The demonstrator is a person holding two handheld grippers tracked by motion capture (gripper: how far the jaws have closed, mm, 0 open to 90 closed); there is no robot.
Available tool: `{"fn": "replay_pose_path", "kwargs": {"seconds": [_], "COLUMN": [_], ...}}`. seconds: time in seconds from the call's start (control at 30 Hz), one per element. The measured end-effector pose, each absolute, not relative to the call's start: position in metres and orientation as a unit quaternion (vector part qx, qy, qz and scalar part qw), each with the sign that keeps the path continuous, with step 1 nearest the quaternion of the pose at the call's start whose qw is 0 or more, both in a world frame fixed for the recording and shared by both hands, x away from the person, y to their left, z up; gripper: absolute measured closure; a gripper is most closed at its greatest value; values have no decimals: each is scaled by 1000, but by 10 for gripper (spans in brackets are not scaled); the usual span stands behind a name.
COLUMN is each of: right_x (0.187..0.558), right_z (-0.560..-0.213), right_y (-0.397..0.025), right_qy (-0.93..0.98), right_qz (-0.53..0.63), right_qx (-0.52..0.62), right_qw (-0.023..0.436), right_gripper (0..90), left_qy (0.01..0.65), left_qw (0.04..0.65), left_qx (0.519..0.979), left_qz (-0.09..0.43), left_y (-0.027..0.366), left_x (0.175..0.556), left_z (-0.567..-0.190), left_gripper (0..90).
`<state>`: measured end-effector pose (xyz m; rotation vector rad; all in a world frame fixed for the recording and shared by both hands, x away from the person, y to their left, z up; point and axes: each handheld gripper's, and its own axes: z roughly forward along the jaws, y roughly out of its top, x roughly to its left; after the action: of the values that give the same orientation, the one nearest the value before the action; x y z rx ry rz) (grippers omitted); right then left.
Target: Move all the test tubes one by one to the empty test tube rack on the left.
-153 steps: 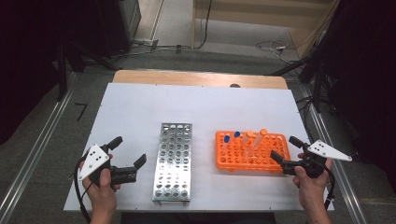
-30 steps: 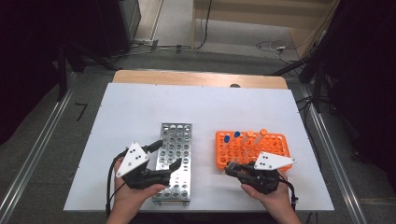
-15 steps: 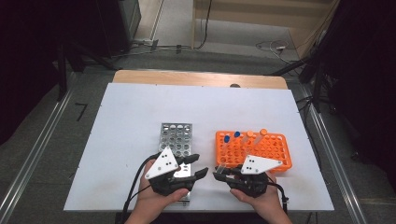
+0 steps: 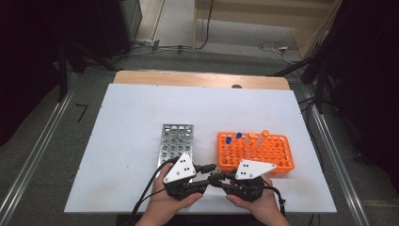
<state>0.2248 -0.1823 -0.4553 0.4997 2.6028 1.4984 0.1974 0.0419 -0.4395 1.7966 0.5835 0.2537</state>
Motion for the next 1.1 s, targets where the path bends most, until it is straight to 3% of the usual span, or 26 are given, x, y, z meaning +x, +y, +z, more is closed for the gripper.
{"fn": "replay_pose_path", "kwargs": {"seconds": [0.5, 0.67, 0.87, 0.9, 1.1], "right_x": [225, 225, 228, 228, 227], "right_z": [-455, -454, -452, -452, -449], "right_y": [-184, -191, -212, -212, -230], "right_qy": [848, 842, 831, 831, 828], "right_qz": [504, 511, 522, 522, 522], "right_qx": [161, 164, 185, 185, 193], "right_qw": [39, 52, 58, 58, 68], "right_gripper": [734, 618, 345, 345, 58], "left_qy": [246, 264, 287, 287, 308], "left_qw": [578, 582, 588, 588, 585], "left_qx": [770, 760, 744, 744, 733], "left_qz": [110, 119, 139, 139, 158], "left_y": [42, 51, 69, 69, 85], "left_x": [198, 201, 208, 208, 222], "left_z": [-438, -433, -424, -424, -416], "left_gripper": [768, 768, 769, 769, 769]}}
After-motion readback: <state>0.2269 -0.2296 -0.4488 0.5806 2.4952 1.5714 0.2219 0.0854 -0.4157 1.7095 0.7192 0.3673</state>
